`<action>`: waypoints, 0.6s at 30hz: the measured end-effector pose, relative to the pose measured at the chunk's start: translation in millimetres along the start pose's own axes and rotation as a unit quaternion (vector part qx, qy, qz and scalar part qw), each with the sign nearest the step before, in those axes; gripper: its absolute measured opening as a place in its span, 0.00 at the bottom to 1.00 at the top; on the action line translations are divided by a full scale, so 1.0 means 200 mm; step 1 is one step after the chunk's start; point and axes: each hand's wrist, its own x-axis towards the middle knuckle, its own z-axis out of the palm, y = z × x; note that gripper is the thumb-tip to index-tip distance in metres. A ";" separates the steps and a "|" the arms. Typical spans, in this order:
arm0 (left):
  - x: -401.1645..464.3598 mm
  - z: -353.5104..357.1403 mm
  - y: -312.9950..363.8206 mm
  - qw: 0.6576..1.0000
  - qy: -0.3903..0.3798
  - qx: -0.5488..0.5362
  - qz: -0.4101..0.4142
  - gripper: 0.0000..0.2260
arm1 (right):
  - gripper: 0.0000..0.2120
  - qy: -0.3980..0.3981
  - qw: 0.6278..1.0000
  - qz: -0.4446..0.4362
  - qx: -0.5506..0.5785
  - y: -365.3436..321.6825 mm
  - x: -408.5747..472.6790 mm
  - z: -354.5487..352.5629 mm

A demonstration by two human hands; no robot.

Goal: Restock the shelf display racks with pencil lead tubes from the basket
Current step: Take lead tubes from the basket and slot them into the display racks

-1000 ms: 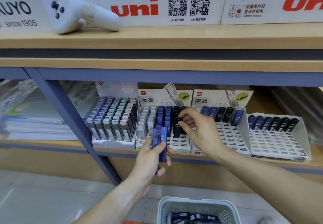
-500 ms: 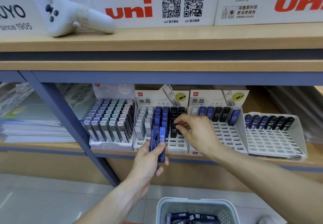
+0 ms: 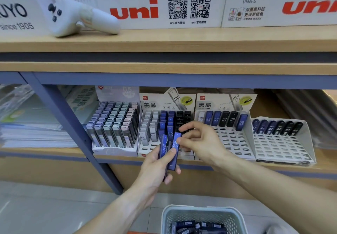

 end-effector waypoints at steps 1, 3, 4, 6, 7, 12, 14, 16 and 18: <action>0.00 0.00 0.00 1.000 0.007 -0.007 -0.004 0.09 | 0.12 0.004 1.000 0.002 0.012 0.00 0.00 0.01; 0.00 -0.02 0.00 0.999 0.029 -0.025 -0.018 0.09 | 0.13 0.023 1.000 -0.008 0.015 -0.01 0.01 0.02; 0.01 -0.04 0.00 0.998 0.045 -0.035 -0.027 0.10 | 0.13 0.039 0.999 -0.018 0.012 0.00 0.01 0.03; 0.02 -0.08 0.00 0.995 0.077 -0.042 -0.041 0.11 | 0.12 0.074 0.996 -0.044 0.006 0.00 0.02 0.04; 0.02 -0.10 0.00 0.994 0.090 -0.033 -0.044 0.12 | 0.11 0.089 0.994 -0.059 0.003 0.00 0.03 0.05; 0.00 -0.19 0.00 0.991 0.122 0.014 -0.051 0.11 | 0.11 0.129 0.977 -0.151 -0.082 0.01 0.06 0.10; -0.01 -0.21 0.01 0.992 0.111 -0.007 -0.067 0.11 | 0.10 0.123 0.962 -0.192 -0.148 0.03 0.06 0.11; -0.01 -0.22 0.02 0.991 0.095 -0.044 -0.087 0.12 | 0.09 0.117 0.950 -0.217 -0.194 0.05 0.06 0.12; -0.02 -0.22 0.03 0.989 0.074 -0.085 -0.098 0.14 | 0.09 0.113 0.940 -0.233 -0.222 0.06 0.06 0.12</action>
